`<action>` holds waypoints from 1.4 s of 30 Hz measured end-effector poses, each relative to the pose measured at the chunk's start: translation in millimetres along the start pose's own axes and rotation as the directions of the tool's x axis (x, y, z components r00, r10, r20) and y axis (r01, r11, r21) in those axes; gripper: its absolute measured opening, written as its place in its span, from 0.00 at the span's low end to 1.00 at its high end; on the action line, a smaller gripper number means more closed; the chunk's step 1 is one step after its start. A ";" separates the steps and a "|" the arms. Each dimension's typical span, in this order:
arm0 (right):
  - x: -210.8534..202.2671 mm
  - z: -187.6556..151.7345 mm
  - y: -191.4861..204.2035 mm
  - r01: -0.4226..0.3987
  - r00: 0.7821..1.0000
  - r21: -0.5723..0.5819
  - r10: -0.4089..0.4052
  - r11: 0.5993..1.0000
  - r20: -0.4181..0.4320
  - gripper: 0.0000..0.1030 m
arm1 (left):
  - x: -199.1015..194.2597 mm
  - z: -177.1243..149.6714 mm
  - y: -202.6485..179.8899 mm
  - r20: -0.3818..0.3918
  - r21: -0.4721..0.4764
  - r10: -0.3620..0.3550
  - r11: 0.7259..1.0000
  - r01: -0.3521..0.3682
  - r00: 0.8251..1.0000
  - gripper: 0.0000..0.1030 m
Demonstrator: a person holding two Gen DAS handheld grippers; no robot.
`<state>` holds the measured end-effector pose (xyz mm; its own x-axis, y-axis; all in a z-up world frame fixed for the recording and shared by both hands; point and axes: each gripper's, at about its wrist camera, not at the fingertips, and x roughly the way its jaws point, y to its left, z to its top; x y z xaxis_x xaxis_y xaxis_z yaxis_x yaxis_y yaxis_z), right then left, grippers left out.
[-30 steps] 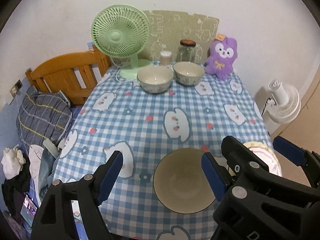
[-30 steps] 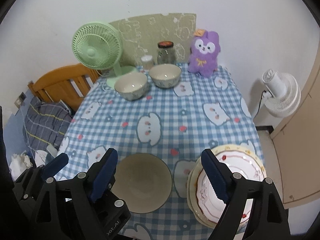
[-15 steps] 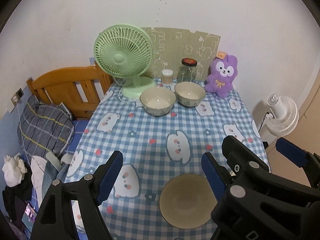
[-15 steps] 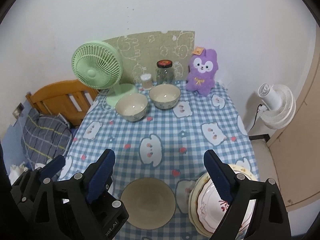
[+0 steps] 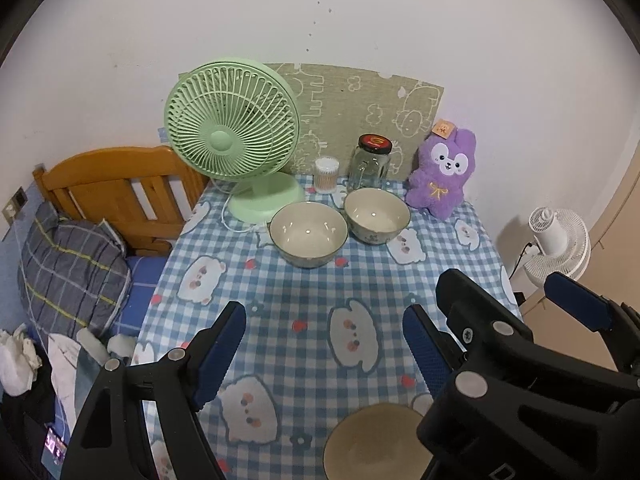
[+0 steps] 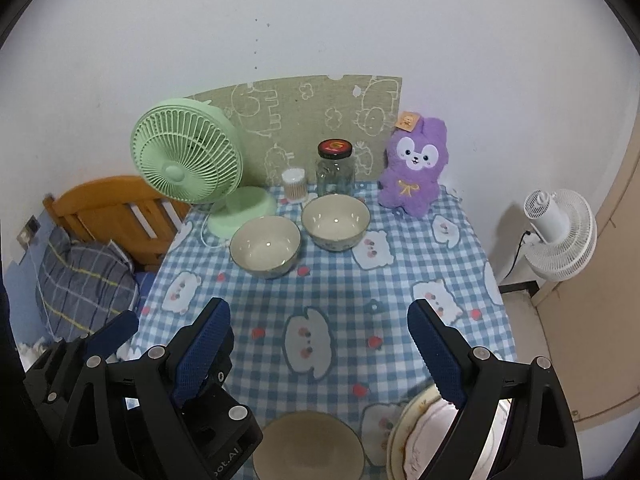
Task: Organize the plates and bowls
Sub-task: 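Move both grippers to the second green-rimmed bowl beside the fan, then close both grippers on the rim of the second green-rimmed bowl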
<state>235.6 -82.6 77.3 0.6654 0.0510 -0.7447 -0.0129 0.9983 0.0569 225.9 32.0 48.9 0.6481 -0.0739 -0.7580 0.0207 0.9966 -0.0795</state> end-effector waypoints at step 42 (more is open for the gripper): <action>227.7 54.7 34.5 0.055 0.993 0.030 -0.052 0.998 -0.102 0.71 | 214.3 73.8 58.3 -0.110 0.039 0.060 0.998 -0.056 0.992 0.72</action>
<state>427.5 -38.1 -53.9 0.5857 0.0019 -0.8105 0.0459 0.9983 0.0355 422.2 76.9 -70.4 0.5604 -0.0177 -0.8280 0.0144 0.9998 -0.0116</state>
